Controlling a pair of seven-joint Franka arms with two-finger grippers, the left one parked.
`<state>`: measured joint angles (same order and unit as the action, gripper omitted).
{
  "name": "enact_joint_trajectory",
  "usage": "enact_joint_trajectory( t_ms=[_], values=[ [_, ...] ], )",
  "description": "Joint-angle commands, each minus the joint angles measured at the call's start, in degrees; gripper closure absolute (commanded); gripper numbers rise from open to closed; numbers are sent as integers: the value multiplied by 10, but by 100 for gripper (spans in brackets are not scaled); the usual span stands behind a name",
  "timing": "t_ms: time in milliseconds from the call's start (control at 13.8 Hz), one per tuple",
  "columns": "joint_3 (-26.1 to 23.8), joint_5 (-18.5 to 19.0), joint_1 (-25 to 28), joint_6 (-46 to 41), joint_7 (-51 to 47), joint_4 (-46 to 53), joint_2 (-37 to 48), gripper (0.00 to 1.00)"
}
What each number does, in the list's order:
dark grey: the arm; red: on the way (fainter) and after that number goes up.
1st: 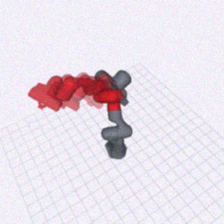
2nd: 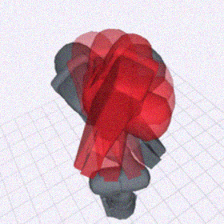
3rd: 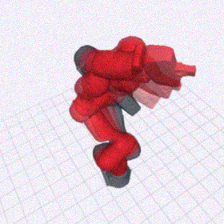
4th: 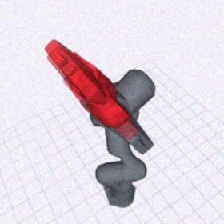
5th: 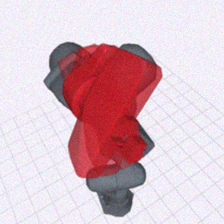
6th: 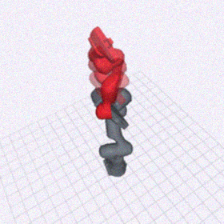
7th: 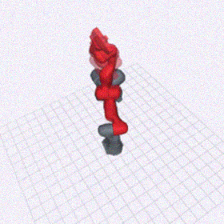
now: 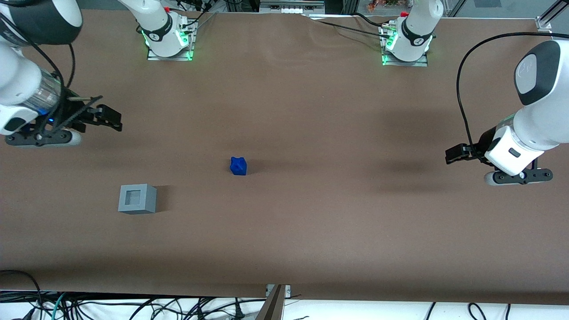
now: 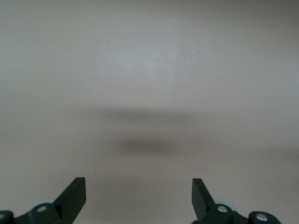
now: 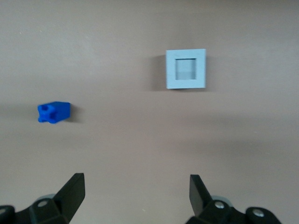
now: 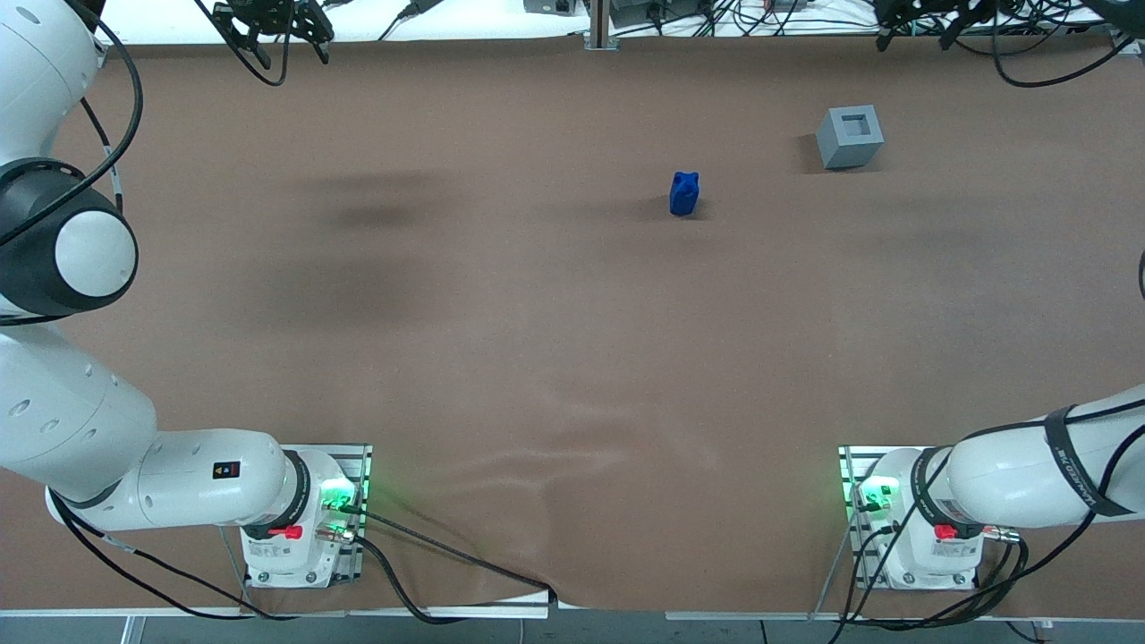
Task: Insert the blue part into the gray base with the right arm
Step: 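Move the open right gripper over the blue block and lower it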
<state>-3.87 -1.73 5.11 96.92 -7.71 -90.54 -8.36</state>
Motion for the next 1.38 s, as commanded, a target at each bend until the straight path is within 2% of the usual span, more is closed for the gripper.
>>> enact_joint_trajectory(
  t_ms=[0,291,508,799,944,1162,1307],
  values=[
    [-14,-6,43,71,-82,-37,-21,1],
    [-14,-5,119,178,-219,-37,-102,1],
    [-14,-3,155,254,-293,-41,-155,1],
    [-12,4,198,371,-368,-95,-195,1],
    [-10,17,215,417,-391,-118,-209,1],
    [-10,64,222,437,-425,-122,-231,1],
    [-10,68,222,444,-425,-131,-234,1]
  ],
)
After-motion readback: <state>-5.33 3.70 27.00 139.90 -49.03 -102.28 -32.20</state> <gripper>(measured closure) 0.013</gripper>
